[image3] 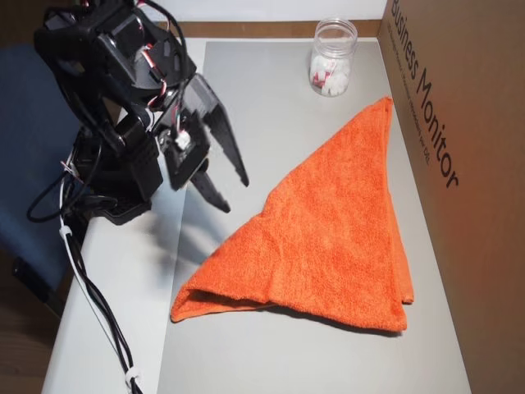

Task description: Fold the blanket.

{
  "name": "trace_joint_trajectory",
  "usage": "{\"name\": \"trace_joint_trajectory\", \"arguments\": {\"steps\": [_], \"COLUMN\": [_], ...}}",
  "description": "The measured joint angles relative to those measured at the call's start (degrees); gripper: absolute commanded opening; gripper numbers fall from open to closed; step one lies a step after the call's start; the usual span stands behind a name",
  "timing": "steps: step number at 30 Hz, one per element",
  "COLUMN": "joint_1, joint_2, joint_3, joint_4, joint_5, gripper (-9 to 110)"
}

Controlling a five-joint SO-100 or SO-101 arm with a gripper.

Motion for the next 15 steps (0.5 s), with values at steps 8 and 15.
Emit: {"name": "trace_joint_trajectory", "arguments": {"steps": [8,15], "joint_1": [6.1,10.5], "joint_2": [11.9,14.9], "joint_3": [11.8,17.4], "joint_4": [0.0,0.0], "joint_5": [3.6,6.9], "gripper": [12,12]}}
